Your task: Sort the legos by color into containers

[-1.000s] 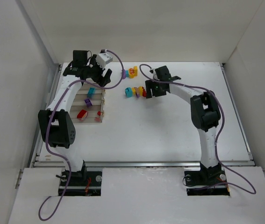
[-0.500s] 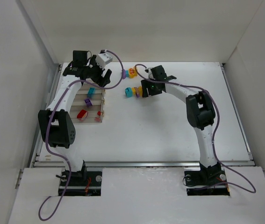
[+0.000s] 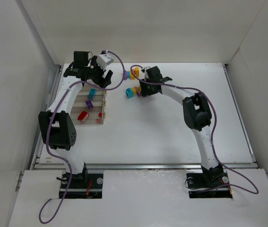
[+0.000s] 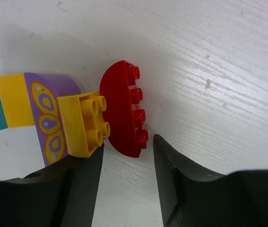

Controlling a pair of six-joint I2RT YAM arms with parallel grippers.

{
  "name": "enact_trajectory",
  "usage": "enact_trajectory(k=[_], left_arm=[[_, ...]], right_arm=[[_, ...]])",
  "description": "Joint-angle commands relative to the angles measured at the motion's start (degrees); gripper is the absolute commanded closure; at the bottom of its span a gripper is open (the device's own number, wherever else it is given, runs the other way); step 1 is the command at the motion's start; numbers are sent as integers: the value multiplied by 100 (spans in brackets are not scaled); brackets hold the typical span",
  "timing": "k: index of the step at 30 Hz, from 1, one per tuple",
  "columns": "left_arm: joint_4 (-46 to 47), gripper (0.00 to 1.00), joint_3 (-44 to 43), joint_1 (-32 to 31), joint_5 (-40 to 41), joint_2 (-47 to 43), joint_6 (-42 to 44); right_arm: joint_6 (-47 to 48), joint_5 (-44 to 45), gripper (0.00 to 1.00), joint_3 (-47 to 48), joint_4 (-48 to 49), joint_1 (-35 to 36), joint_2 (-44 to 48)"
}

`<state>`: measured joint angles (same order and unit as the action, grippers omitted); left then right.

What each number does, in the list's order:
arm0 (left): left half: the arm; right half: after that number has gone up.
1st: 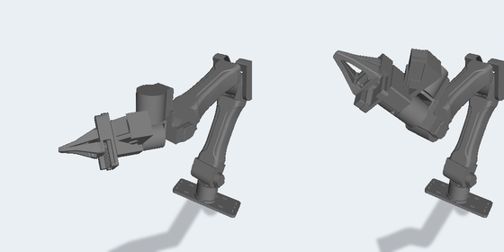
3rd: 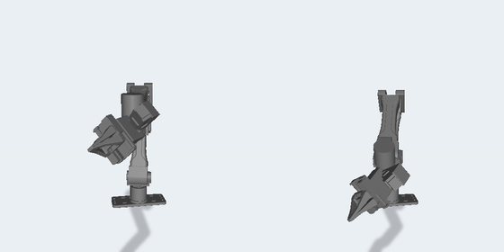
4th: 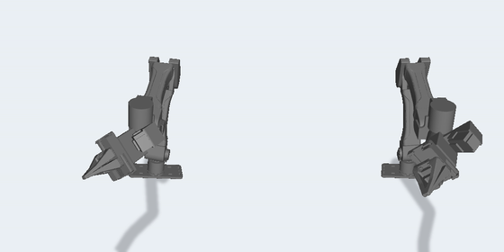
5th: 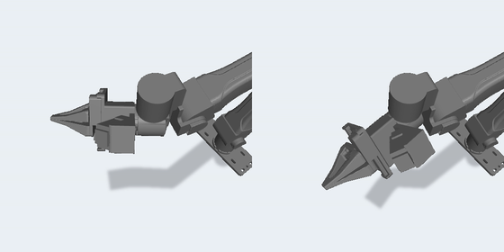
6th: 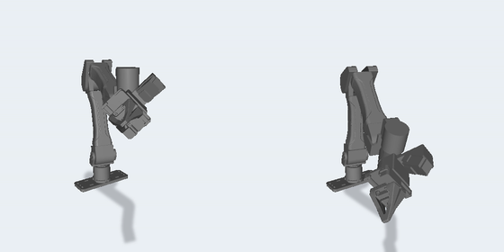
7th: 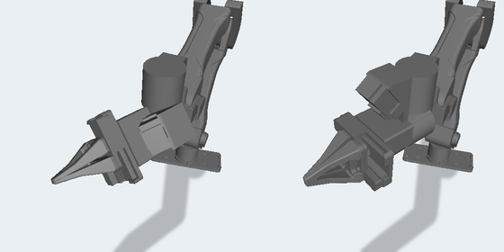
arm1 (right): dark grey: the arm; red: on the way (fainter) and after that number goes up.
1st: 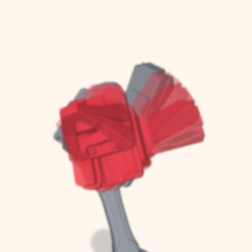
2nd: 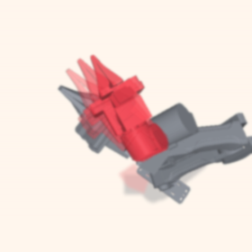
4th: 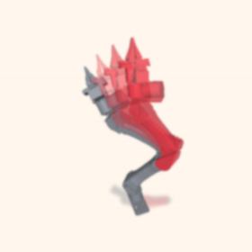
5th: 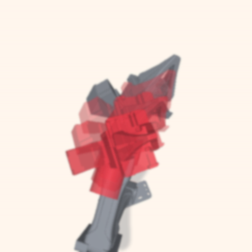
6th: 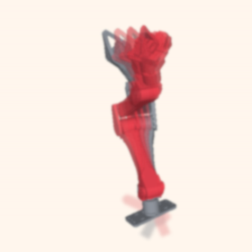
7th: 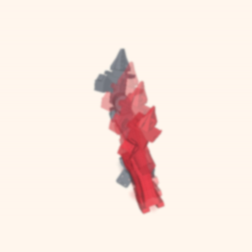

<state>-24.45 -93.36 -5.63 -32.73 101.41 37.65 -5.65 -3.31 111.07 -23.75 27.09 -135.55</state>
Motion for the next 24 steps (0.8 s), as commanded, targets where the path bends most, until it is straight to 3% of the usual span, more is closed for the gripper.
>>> enact_trajectory(k=[1, 3, 5, 17, 20, 23, 24], left_arm=[[-25, 24, -226, -17, -40, -103, -21], [-25, 24, -226, -17, -40, -103, -21], [-25, 24, -174, -17, -40, -103, -21], [-25, 24, 2, -70, -155, -51, -21], [-25, 24, 2, -70, -155, 2, -21], [-25, 24, 2, -70, -155, 2, -21], [-25, 24, 2, -70, -155, 2, -21]], right_arm=[[169, 261, 49, 162, 213, 33, -51], [169, 261, 64, 161, 213, 33, -51], [231, 261, 73, 109, 265, 33, -51], [284, 94, 81, -524, 704, 33, 406], [284, 42, 88, -585, 705, 33, 459], [284, -20, 88, -665, 758, 33, 590], [284, -20, 77, -822, 758, 33, 643]])
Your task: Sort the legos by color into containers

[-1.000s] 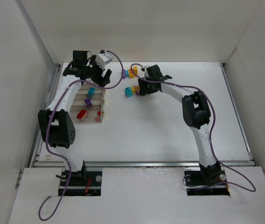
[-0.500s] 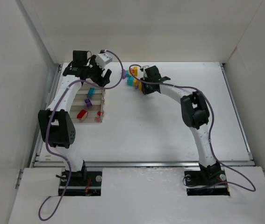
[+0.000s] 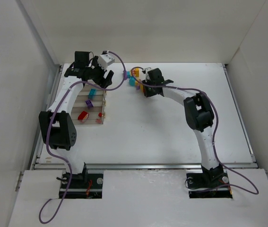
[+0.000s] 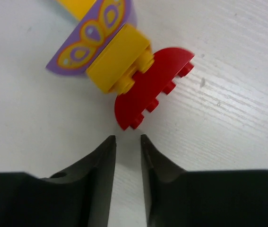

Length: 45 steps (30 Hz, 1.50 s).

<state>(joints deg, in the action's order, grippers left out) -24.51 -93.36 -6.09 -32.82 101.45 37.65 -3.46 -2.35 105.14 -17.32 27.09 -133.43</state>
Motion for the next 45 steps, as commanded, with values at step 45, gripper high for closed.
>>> enact_trajectory(k=[45], left_arm=[[-71, 24, 213, -24, -40, -161, -73]], right_arm=[[-3310, 710, 52, 1720, -395, -90, -508]])
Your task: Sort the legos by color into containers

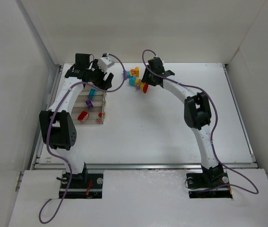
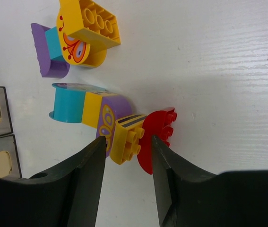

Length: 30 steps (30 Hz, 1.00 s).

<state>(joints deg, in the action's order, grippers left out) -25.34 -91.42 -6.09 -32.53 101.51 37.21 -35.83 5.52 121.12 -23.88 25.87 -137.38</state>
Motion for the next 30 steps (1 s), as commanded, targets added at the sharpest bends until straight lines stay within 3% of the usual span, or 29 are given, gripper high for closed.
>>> enact_trajectory(k=[1, 15, 21, 24, 25, 30], left_arm=[[12, 24, 19, -24, -69, -167, -30], [12, 24, 19, -24, -16, -167, -30], [12, 24, 71, -24, -16, -220, -30], [12, 24, 124, -24, -16, -220, -30], [12, 24, 124, -24, -16, -220, -30], [12, 24, 185, -24, -16, -220, 84]], right_arm=[[-73, -77, 52, 122, 339, 32, -113], [-73, -235, 53, 509, 340, 32, -518], [-73, -235, 87, 440, 392, 32, -579], [-11, -288, 93, 316, 445, 32, -526], [41, -288, 100, 316, 506, 32, -466], [523, -797, 100, 53, 796, 32, -194]])
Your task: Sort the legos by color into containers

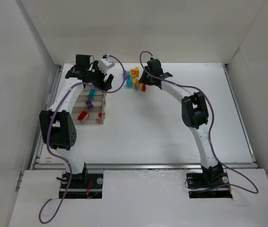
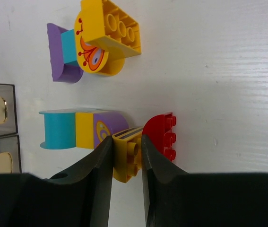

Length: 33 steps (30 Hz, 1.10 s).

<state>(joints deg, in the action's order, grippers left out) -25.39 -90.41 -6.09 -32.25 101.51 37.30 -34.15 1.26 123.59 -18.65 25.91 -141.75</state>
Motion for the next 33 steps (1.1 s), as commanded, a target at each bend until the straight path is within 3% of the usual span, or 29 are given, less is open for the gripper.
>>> enact_trajectory(k=[1, 5, 6, 7, 14, 19, 28, 33], left_arm=[[16, 24, 85, -24, -45, -220, 145], [-203, 21, 199, -102, -106, -220, 917], [-273, 15, 252, -208, -106, -168, 1154], [-404, 0, 252, -209, -106, -167, 1583], [-511, 0, 314, -735, 210, 87, 2694], [-432, 0, 33, -1192, -105, 263, 2642], [321, 0, 94, -1474, -292, 501, 1011], [403, 0, 94, -1474, -98, 729, 753]], right_arm=[[417, -424, 100, -282, 275, 28, 332], [848, -696, 100, -923, 538, 28, 964], [962, -767, 100, -1125, 538, 28, 1078], [1146, -872, 100, -1231, 538, 28, 1271], [1551, -1374, 100, -2163, 538, 81, 1975], [1605, -1443, 100, -2524, 538, 186, 2257], [1298, -1796, 100, -2770, 538, 186, 2547], [1245, -1909, 100, -2823, 643, 186, 2600]])
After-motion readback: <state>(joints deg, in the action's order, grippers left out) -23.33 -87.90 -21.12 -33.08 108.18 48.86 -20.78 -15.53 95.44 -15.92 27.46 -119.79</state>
